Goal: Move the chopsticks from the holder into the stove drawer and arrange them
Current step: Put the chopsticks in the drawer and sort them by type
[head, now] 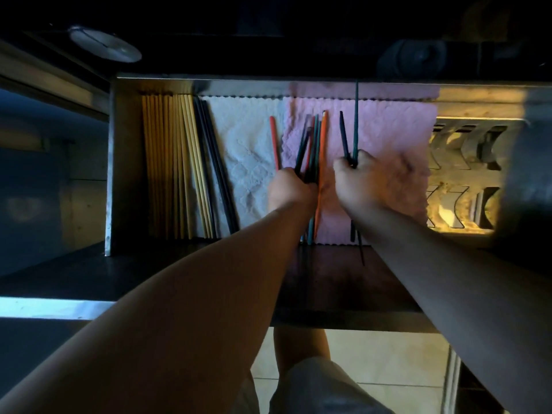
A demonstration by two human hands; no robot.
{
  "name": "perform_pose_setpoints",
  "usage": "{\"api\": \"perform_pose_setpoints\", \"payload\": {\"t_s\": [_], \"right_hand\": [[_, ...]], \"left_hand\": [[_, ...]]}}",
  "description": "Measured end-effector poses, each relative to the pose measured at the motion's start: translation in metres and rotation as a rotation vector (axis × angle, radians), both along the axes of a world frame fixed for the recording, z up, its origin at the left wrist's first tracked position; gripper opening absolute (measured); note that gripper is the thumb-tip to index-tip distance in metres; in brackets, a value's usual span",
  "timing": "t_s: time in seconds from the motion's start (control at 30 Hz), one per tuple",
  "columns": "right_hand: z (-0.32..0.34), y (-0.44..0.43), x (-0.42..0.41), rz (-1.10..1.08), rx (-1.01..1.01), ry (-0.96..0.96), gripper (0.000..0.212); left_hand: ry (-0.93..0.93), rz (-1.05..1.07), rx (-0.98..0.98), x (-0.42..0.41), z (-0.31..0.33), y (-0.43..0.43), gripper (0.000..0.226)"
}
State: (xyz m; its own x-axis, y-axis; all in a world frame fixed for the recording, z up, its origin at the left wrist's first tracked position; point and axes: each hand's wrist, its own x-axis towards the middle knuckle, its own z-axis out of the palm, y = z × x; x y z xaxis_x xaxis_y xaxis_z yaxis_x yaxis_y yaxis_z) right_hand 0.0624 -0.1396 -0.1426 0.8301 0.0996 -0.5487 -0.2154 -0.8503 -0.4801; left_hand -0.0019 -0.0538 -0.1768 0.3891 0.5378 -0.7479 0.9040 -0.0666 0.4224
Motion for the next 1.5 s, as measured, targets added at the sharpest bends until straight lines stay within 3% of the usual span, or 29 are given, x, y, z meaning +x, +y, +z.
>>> {"api": "perform_pose_setpoints", "payload": {"t_s": [0.27, 0.5, 0.7, 0.83, 1.0, 1.3, 1.5], "right_hand": [[-0.008, -0.004, 0.0, -0.079, 0.103, 0.035, 0.013], [-0.013, -0.004, -0.001, -0.128, 0.124, 0.083, 0.011], [-0.024, -0.002, -0.005, -0.186, 0.172, 0.115, 0.021], [-0.025, -0.004, -0.006, -0.163, 0.17, 0.089, 0.011], [-0.029, -0.003, -0.008, -0.152, 0.186, 0.065, 0.022], [-0.032, 0.0, -0.012, -0.042, 0.111, -0.1, 0.025], [-0.032, 0.013, -0.017, 0.025, 0.017, -0.055, 0.025]], "left_hand": [[0.121, -0.043, 0.031, 0.003, -0.005, 0.004, 0.024], [0.088, 0.014, 0.061, -0.001, -0.003, 0.01, 0.029], [-0.002, -0.084, 0.102, 0.004, -0.004, 0.001, 0.027], [0.032, -0.117, 0.133, 0.01, -0.005, -0.002, 0.023], [0.064, -0.188, 0.145, 0.016, -0.004, -0.001, 0.018], [0.05, -0.025, 0.111, 0.011, 0.01, 0.011, 0.037], [0.047, -0.022, 0.17, -0.008, 0.018, 0.04, 0.038]]}}
